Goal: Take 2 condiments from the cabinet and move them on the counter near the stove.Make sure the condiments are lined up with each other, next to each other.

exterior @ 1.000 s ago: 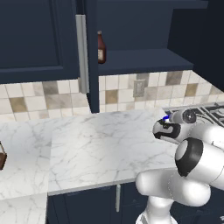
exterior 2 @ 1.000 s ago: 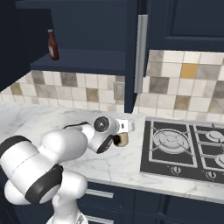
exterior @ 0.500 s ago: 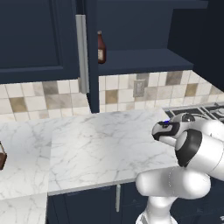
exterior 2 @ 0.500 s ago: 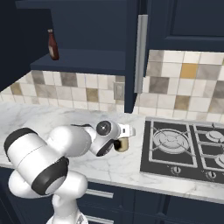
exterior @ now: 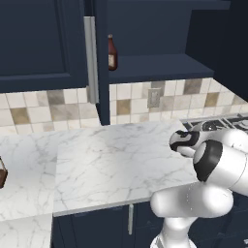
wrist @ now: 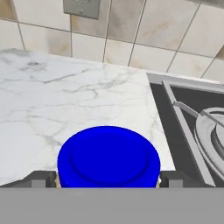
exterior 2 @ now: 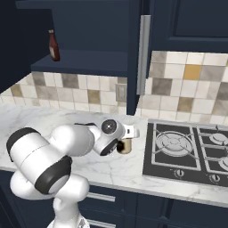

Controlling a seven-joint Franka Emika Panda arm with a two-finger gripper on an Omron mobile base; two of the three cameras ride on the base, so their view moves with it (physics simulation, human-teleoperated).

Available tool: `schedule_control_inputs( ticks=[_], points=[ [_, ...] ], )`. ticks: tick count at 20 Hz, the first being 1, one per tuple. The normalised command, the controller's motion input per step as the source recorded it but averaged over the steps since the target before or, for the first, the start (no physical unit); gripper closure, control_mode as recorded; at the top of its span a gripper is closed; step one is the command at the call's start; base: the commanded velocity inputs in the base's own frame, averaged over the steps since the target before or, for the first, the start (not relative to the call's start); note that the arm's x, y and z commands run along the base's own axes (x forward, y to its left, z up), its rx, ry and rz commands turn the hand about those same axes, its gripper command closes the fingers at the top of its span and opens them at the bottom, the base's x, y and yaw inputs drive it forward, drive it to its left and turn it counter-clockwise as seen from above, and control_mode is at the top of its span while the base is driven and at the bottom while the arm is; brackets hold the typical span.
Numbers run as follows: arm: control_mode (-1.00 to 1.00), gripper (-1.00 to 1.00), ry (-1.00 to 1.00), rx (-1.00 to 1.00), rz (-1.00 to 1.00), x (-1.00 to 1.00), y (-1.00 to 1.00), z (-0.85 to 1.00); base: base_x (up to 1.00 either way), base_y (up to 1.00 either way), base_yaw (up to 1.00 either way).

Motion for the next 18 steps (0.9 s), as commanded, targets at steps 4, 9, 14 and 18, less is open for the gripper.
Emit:
schedule_control_inputs(
  ticks=[4,9,14,18],
  points=[
    [-1.00,-1.00,0.00,0.00,0.00,0.00,0.00,-0.33,0.00,0.00,0.00],
    [-1.00,-1.00,0.00,0.00,0.00,-0.01,0.00,-0.10,0.00,0.00,0.00],
    [-1.00,-1.00,0.01,0.00,0.00,-0.17,0.00,0.00,0.00,0.00,0.00],
    [-1.00,-1.00,0.03,0.00,0.00,-0.30,0.00,0.00,0.00,0.00,0.00]
  ],
)
